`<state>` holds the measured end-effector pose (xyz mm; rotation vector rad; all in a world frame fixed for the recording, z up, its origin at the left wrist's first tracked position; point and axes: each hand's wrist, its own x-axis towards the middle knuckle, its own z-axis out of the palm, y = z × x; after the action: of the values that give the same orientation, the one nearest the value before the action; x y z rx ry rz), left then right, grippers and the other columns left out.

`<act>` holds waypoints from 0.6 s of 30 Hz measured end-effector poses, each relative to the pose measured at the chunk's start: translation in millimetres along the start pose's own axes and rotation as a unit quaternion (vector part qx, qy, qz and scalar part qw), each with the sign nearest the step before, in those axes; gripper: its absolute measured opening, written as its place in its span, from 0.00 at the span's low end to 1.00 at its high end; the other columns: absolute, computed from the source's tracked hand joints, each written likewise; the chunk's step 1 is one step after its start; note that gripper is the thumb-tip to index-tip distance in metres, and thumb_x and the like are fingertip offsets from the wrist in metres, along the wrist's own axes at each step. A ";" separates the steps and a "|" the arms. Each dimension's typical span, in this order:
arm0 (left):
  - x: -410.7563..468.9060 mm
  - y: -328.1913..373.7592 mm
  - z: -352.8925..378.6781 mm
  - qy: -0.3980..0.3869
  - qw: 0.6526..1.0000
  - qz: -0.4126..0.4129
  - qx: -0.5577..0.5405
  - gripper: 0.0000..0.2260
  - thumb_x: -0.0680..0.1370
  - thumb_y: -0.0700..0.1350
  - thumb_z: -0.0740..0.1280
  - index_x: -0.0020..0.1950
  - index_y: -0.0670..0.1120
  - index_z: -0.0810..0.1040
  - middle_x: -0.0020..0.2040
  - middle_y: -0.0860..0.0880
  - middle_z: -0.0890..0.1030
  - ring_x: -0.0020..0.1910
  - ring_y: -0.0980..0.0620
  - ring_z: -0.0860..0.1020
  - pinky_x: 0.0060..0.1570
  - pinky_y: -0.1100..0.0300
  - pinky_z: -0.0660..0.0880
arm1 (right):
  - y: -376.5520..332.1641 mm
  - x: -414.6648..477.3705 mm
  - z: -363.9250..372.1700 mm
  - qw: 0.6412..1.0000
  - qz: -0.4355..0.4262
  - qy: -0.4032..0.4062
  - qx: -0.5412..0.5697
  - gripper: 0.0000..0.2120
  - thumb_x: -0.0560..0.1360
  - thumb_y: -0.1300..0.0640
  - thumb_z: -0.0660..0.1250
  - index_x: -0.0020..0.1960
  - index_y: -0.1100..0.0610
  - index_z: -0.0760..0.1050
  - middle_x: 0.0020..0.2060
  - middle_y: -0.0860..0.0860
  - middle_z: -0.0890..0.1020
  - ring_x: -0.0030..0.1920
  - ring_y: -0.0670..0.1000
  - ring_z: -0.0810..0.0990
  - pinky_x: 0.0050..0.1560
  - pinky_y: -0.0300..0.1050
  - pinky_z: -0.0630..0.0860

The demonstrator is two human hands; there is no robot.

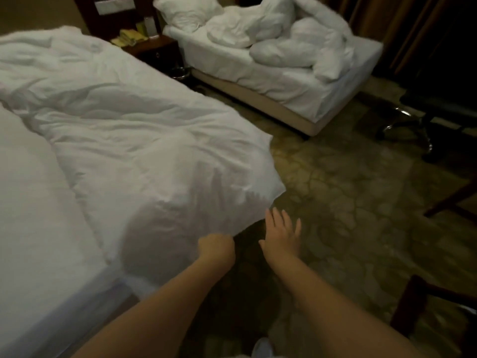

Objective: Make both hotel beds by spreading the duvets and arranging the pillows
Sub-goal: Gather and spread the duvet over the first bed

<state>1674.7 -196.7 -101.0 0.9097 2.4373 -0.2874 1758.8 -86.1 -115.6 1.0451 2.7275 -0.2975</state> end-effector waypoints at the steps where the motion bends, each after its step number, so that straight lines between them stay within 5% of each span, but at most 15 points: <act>1: 6.4 18.3 -14.4 0.017 1.000 0.010 -0.021 0.08 0.81 0.42 0.56 0.50 0.45 0.75 0.46 0.47 0.76 0.48 0.46 0.77 0.45 0.56 0.68 | 15.4 11.0 -13.4 1.000 0.006 0.019 0.004 0.36 0.79 0.47 0.60 0.78 0.53 0.43 0.78 0.48 0.48 0.77 0.53 0.46 0.73 0.60 0.39; 6: 41.0 79.9 -76.0 0.116 0.990 0.054 -0.067 0.08 0.80 0.45 0.57 0.51 0.45 0.74 0.52 0.46 0.78 0.50 0.45 0.77 0.41 0.56 0.68 | 63.4 63.0 -60.8 0.998 0.002 0.059 0.014 0.31 0.80 0.48 0.58 0.78 0.50 0.48 0.77 0.47 0.52 0.77 0.51 0.48 0.74 0.60 0.40; 10: 97.0 79.9 -114.7 0.210 0.971 0.017 -0.117 0.13 0.79 0.47 0.59 0.61 0.47 0.74 0.59 0.45 0.75 0.58 0.44 0.73 0.52 0.55 0.70 | 90.1 123.5 -87.8 0.997 -0.029 0.056 0.048 0.29 0.80 0.48 0.57 0.78 0.49 0.51 0.77 0.47 0.53 0.77 0.52 0.48 0.74 0.57 0.43; 18: 260.7 110.2 -193.3 0.227 0.955 -0.060 -0.182 0.18 0.78 0.47 0.59 0.68 0.50 0.70 0.62 0.47 0.74 0.60 0.45 0.71 0.54 0.54 0.70 | 133.7 303.3 -150.7 0.996 -0.073 0.028 0.043 0.26 0.81 0.49 0.56 0.77 0.50 0.54 0.76 0.51 0.56 0.76 0.53 0.51 0.75 0.55 0.45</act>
<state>1504.1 99.8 -79.9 0.7205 2.8316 0.3639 1610.4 242.6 -65.5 0.8882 2.8710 -0.4191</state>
